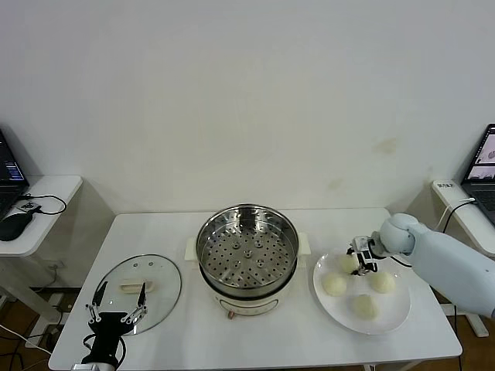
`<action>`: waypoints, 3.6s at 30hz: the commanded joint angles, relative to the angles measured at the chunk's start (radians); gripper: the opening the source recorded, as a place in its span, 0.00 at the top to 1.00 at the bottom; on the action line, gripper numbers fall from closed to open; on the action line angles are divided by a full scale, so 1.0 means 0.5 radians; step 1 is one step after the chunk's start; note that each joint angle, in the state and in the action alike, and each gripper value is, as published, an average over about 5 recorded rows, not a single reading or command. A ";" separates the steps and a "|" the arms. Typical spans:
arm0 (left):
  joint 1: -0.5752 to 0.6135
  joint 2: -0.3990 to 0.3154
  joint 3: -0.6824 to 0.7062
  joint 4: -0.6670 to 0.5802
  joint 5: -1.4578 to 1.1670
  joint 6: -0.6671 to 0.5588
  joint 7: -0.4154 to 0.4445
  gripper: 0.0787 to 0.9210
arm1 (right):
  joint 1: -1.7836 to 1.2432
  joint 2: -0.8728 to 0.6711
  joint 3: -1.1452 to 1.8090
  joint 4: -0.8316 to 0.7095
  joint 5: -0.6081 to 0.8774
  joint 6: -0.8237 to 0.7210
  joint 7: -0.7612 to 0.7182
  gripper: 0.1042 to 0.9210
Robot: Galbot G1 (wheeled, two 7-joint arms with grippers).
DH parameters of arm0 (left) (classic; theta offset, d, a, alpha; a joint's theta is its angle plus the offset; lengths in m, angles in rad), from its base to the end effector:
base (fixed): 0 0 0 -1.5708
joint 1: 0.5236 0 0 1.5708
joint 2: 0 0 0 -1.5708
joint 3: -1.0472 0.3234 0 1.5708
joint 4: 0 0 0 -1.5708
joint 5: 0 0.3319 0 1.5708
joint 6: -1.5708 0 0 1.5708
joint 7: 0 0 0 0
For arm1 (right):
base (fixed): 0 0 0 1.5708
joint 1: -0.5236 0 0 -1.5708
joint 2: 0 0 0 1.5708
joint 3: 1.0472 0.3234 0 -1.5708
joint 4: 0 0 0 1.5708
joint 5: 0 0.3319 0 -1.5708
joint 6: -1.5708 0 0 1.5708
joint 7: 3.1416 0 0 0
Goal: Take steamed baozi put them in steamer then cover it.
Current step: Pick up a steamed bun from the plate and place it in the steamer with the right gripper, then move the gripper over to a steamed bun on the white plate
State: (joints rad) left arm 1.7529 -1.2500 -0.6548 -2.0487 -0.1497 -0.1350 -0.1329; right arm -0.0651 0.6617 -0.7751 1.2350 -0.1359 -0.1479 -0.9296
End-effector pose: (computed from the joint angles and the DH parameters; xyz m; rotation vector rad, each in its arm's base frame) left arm 0.1252 0.0904 -0.3036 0.0995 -3.0647 -0.2921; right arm 0.4660 -0.1560 -0.2099 1.2150 -1.4603 1.4810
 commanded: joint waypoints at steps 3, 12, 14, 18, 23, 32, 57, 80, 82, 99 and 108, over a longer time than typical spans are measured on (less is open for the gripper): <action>-0.003 0.010 0.003 0.001 -0.042 0.002 0.004 0.12 | 0.314 -0.172 -0.145 0.188 0.181 0.004 -0.024 0.37; -0.013 0.042 0.021 -0.002 -0.096 -0.002 0.009 0.12 | 1.094 -0.116 -0.599 0.335 0.596 0.093 -0.025 0.37; -0.016 0.048 0.020 -0.004 -0.096 -0.003 0.009 0.12 | 1.260 -0.011 -0.700 0.320 0.664 0.106 -0.022 0.37; -0.021 0.059 0.011 -0.007 -0.104 -0.004 0.009 0.12 | 1.471 0.239 -0.848 0.277 0.777 0.132 -0.008 0.37; -0.026 0.063 -0.001 -0.008 -0.117 -0.006 0.011 0.12 | 1.522 0.529 -0.944 0.236 0.822 0.189 0.036 0.36; -0.039 0.055 -0.031 -0.007 -0.117 -0.010 0.012 0.12 | 1.395 0.997 -1.062 0.180 0.652 0.399 0.103 0.36; -0.061 0.039 -0.060 -0.014 -0.116 -0.013 0.018 0.12 | 1.034 1.244 -1.106 -0.224 -0.311 1.080 0.215 0.36; -0.055 0.044 -0.059 -0.039 -0.117 -0.008 0.023 0.12 | 1.479 0.881 -1.153 0.276 0.595 0.347 -0.044 0.12; -0.057 0.049 -0.056 -0.043 -0.118 -0.007 0.024 0.12 | 1.545 0.751 -1.152 0.393 0.674 0.115 -0.076 0.12; -0.089 0.171 -0.049 -0.010 -0.144 -0.001 0.023 0.12 | 1.650 -0.463 -1.276 1.231 0.943 -0.873 0.049 0.12; -0.103 0.191 -0.038 0.039 -0.145 -0.001 0.024 0.12 | 1.376 -0.609 -1.336 1.237 0.600 -0.590 -0.050 0.12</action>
State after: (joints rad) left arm 1.7024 -1.1607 -0.6745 -2.0383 -0.2214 -0.1361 -0.1214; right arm 0.6611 0.4800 -1.4160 1.7760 0.2075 -0.4251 -0.9381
